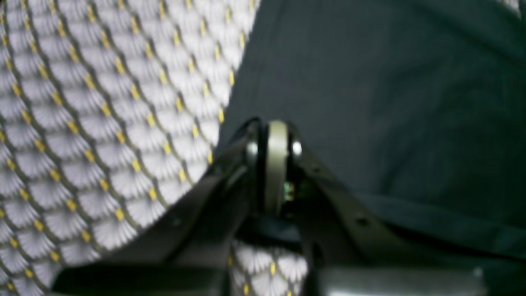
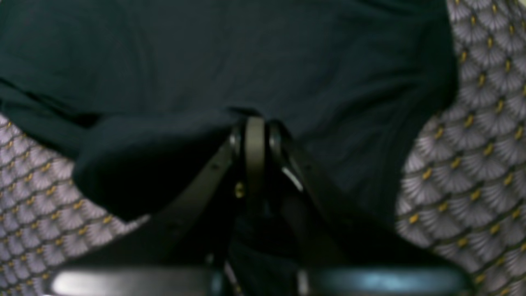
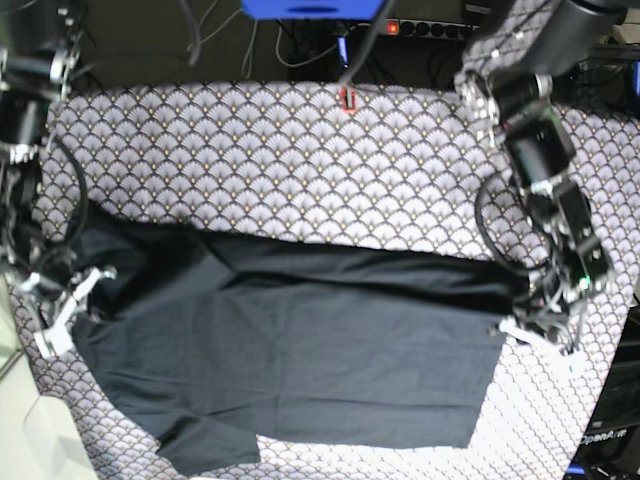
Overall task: Fold the T-shirt properly
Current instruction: 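Lift the shoulder edge and fold it over toward the hem, then release the folded edge and regrasp the shirt's side edges with both grippers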
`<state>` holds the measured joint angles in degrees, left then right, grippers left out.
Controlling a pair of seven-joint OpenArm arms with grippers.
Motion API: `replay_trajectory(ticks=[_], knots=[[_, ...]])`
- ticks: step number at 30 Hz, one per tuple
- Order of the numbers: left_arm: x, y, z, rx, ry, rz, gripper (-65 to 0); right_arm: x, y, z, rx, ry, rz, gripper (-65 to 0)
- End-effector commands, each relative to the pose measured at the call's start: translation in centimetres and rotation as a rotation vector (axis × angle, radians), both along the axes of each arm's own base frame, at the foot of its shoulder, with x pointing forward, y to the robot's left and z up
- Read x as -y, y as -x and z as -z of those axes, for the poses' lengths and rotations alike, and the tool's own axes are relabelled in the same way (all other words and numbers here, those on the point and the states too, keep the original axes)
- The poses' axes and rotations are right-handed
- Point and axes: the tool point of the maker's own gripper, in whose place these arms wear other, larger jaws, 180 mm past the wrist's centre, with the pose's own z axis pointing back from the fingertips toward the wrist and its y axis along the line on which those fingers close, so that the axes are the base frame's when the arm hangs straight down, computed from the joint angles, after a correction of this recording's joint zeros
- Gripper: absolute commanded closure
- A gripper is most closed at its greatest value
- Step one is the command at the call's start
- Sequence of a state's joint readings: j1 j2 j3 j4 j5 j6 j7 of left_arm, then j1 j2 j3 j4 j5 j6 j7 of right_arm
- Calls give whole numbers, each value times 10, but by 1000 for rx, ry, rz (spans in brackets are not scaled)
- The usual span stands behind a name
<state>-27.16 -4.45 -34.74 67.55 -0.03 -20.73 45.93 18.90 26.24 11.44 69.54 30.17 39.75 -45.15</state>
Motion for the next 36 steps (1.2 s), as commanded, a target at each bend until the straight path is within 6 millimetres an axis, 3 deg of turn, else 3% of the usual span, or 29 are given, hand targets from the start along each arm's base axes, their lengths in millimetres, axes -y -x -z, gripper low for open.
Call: replay_trajectory(ticks=[1,6,10,14,21,25,36], knots=[[-5,-15,-25,64,-15,-3,0,5,-15,-24,66,14,-5,0],[-2,-29,-35,115,-34,3,0,-1,-28,-21,77,63,-34,0],[17,-35,-20,102,-39,59,0,0,-37,-14,50,38,-23,0],[18,-37,-14,110,-28,58,0,4,-43,-13,65,10,-4,0],[16,-40,-20,134,-32,51,0,-5,-61,-12,43,47,-41,0],[-2,-38,-23,134,-50,12,0,-9,-69,-11,47,91,-49,0],[-3,-38,-23,132,-51,-2,0,-14,-70,-8,41,109,-58,0]])
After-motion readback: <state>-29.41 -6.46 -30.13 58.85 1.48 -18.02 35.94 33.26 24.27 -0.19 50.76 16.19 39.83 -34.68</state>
